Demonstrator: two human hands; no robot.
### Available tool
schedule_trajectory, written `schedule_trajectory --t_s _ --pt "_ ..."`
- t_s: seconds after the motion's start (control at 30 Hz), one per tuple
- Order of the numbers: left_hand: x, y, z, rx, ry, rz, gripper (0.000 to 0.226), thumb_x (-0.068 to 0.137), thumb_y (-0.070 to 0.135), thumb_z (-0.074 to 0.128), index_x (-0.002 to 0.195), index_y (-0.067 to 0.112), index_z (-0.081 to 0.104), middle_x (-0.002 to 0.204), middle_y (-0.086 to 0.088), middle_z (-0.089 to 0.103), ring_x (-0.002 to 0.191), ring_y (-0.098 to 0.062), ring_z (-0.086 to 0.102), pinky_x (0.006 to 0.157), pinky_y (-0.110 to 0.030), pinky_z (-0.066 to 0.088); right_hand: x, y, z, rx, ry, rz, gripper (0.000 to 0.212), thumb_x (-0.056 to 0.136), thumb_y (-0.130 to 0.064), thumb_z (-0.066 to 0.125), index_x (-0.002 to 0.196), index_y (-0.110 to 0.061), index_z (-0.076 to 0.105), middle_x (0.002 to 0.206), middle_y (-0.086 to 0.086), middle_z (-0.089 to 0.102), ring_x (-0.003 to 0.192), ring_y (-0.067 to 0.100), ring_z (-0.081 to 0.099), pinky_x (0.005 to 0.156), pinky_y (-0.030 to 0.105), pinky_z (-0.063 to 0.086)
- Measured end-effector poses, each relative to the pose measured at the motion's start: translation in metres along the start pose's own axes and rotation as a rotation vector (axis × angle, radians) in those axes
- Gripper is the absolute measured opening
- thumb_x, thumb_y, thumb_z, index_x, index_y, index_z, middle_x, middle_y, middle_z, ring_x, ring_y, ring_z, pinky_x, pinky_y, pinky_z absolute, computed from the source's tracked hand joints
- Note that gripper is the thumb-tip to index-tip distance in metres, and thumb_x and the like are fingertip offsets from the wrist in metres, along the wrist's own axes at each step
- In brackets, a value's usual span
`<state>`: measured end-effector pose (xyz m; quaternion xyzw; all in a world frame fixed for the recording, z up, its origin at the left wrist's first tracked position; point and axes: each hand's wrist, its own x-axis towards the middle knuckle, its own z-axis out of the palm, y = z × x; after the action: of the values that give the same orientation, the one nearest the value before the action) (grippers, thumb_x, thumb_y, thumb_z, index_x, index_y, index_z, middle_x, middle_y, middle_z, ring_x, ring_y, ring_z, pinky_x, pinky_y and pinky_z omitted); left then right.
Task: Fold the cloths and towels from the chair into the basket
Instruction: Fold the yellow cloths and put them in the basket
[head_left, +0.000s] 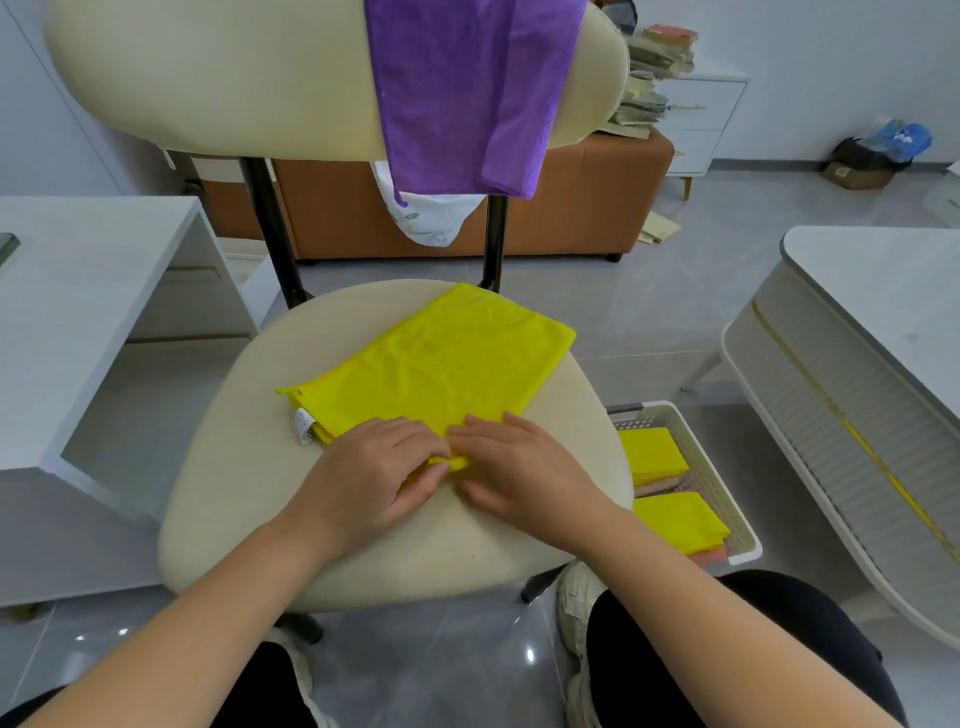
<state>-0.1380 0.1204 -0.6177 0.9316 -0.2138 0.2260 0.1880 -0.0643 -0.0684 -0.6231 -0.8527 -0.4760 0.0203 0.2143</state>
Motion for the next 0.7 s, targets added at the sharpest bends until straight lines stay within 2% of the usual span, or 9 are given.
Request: schedule_trajectory --t_s 0.03,0.1,0.17,0.27,0.37,0.43,0.53,0.63,0.7 --pt "0.001 0.000 0.000 0.002 0.001 -0.012 0.026 0.089 0.037 0.053 0.090 0.013 0.064 0.086 0.003 0.064 0.080 -0.012 0.055 0.068 -0.026 0.042 0.003 -0.001 0.001 0.000 0.011 -0.005 0.041 0.085 -0.034 0.049 0.122 -0.021 0.063 0.129 -0.002 0.061 0.125 0.017 0.053 0.104 0.045 0.039" --pt "0.000 -0.001 0.001 0.042 -0.037 -0.041 0.035 0.081 0.047 0.058 0.100 0.017 0.058 0.095 0.003 0.063 0.088 -0.012 0.054 0.075 -0.025 0.039 0.005 -0.001 0.000 0.026 0.007 -0.005 0.042 0.085 -0.032 0.041 0.116 -0.020 0.067 0.122 -0.001 0.066 0.118 0.018 0.059 0.097 0.042 0.045" --pt "-0.002 -0.009 0.001 0.088 -0.078 -0.072 0.041 0.075 0.042 0.056 0.110 0.020 0.050 0.105 0.000 0.063 0.099 -0.014 0.051 0.083 -0.026 0.037 0.004 0.002 -0.003 0.061 0.025 -0.014 0.041 0.087 -0.030 0.040 0.113 -0.018 0.069 0.120 0.000 0.067 0.116 0.018 0.060 0.096 0.041 0.047" --pt "-0.009 -0.030 -0.004 0.148 -0.098 -0.160 0.048 0.066 0.029 0.047 0.112 0.019 0.057 0.114 -0.004 0.064 0.108 -0.016 0.048 0.095 -0.032 0.033 0.000 0.010 -0.010 0.155 0.069 -0.013 0.031 0.089 -0.020 0.050 0.112 -0.016 0.070 0.119 0.001 0.067 0.117 0.017 0.059 0.101 0.041 0.046" --pt "-0.018 -0.053 -0.014 0.209 -0.092 -0.282 0.045 0.068 0.025 0.038 0.104 0.020 0.064 0.112 -0.002 0.067 0.110 -0.011 0.048 0.102 -0.036 0.025 -0.005 0.021 -0.019 0.250 0.038 0.057 0.034 0.087 -0.020 0.051 0.117 -0.016 0.068 0.124 -0.004 0.064 0.122 0.011 0.054 0.109 0.035 0.038" --pt "-0.021 -0.059 -0.020 0.214 -0.076 -0.326 0.039 0.073 0.026 0.037 0.096 0.019 0.068 0.102 -0.001 0.070 0.101 -0.007 0.050 0.102 -0.034 0.025 -0.009 0.023 -0.022 0.238 0.050 0.083 0.037 0.084 -0.023 0.056 0.118 -0.017 0.067 0.123 -0.003 0.065 0.121 0.013 0.055 0.109 0.037 0.038" --pt "-0.017 -0.053 -0.024 0.195 -0.060 -0.247 0.032 0.079 0.027 0.041 0.089 0.016 0.070 0.088 0.002 0.072 0.087 -0.006 0.051 0.093 -0.029 0.032 -0.013 0.020 -0.017 0.099 0.033 -0.004 0.048 0.079 -0.023 0.068 0.126 -0.021 0.060 0.126 0.001 0.062 0.123 0.019 0.054 0.107 0.043 0.036" --pt "-0.015 -0.045 -0.026 0.161 -0.093 -0.153 0.030 0.078 0.027 0.045 0.086 0.015 0.071 0.084 0.003 0.071 0.083 -0.007 0.052 0.083 -0.026 0.035 -0.015 0.021 -0.014 0.105 0.038 -0.082 0.038 0.083 -0.016 0.062 0.120 -0.021 0.064 0.128 -0.003 0.061 0.127 0.014 0.050 0.109 0.043 0.031" --pt "-0.017 -0.047 -0.029 0.130 -0.112 -0.175 0.031 0.073 0.026 0.044 0.087 0.017 0.070 0.087 0.003 0.071 0.086 -0.009 0.055 0.079 -0.023 0.034 -0.019 0.024 -0.018 0.227 0.080 -0.014 0.032 0.087 -0.014 0.054 0.117 -0.020 0.067 0.125 -0.005 0.063 0.126 0.009 0.049 0.111 0.036 0.031"
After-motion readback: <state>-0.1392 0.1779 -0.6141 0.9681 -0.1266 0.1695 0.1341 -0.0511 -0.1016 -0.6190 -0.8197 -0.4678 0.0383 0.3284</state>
